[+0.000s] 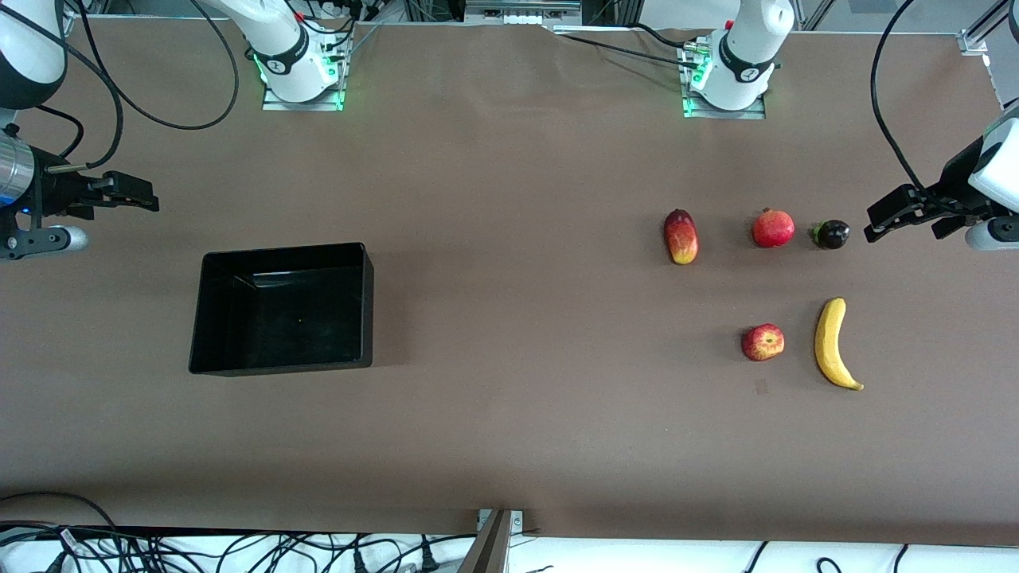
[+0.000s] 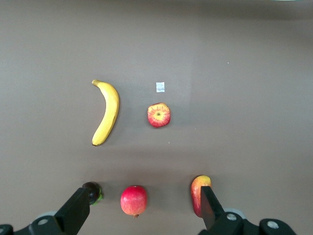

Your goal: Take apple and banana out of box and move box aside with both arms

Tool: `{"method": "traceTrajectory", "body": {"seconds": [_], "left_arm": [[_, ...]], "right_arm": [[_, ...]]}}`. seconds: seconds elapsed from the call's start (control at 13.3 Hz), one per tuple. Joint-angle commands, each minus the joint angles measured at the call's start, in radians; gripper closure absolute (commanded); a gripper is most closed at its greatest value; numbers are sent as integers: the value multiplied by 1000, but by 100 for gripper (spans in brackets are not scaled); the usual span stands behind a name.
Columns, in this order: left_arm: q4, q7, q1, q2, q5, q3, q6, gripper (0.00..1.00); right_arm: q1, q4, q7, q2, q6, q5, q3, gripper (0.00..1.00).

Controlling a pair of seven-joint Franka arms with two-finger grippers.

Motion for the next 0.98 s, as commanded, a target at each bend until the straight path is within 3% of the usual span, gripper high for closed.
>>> {"method": "traceTrajectory", "body": {"seconds": [0.0, 0.08, 0.15, 0.38, 0.6, 0.68, 0.9], "left_arm": [[18, -2, -3, 7, -20, 7, -9, 0], [18, -2, -1, 7, -22, 5, -9, 0], [18, -1, 2, 8, -20, 5, -9, 0], [19, -2, 12, 18, -22, -2, -9, 0], [21, -2, 12, 19, -22, -2, -9, 0], [21, -4, 12, 19, -22, -2, -9, 0], [21, -4, 12, 19, -22, -2, -9, 0]], "right_arm": [[-119, 58, 9, -8, -56, -78, 143, 0], [-189, 62, 10, -22, -56, -147, 241, 0], [-243, 59, 15, -51, -61, -169, 302, 0], [-387, -15, 24, -111, -32, -65, 366, 0], [-477, -206, 32, -212, 236, -69, 457, 0], [-507, -232, 90, -226, 264, -68, 480, 0], [-526, -196, 119, -261, 179, -84, 514, 0]]}}
